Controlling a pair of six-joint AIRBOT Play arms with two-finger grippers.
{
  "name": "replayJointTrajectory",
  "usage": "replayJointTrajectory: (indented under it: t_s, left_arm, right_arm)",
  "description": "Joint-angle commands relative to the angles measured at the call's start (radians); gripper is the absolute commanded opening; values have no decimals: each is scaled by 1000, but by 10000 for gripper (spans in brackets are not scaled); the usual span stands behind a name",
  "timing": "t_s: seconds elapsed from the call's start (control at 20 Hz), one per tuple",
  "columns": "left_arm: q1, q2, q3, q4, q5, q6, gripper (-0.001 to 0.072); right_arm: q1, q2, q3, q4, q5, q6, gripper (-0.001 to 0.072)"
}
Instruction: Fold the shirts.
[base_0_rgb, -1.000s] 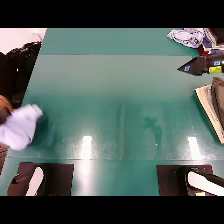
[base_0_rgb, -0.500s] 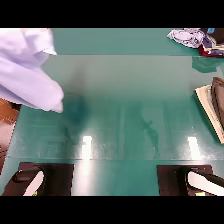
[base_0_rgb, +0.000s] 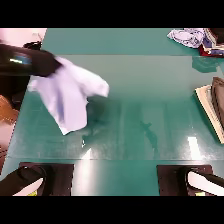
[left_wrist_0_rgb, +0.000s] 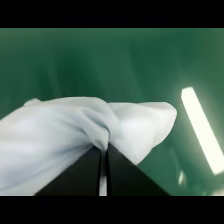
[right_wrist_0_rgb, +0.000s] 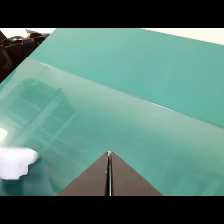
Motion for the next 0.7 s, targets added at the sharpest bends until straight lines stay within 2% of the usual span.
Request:
replayJointTrajectory:
  t_s: [0.0, 0.1, 0.25, 0.3, 0.35, 0.4, 0.65]
  left_arm:
    - [-219, -192, -2, -3, -50, 264, 21]
    - [-251, -269, -2, -3, -109, 362, 22]
    - [-222, -293, -1, 48, -126, 387, 24]
    - [-193, -290, 4, 56, -119, 382, 84]
    - [-156, -290, 15, 56, -129, 374, 363]
    - [-115, -290, 24, 56, -137, 341, 587]
    - [148, -237, 14, 49, -184, 288, 599]
  right_arm:
    - [1, 0, 5, 0, 42, 14, 10]
    - [1, 0, 5, -1, 60, 21, 10]
    - [1, 0, 5, -10, 84, 21, 10]
    - [1, 0, 5, -10, 82, 21, 10]
    - [1, -2, 5, -10, 77, 21, 11]
    - [1, -2, 5, -9, 76, 21, 10]
    - [1, -3, 5, -10, 78, 21, 11]
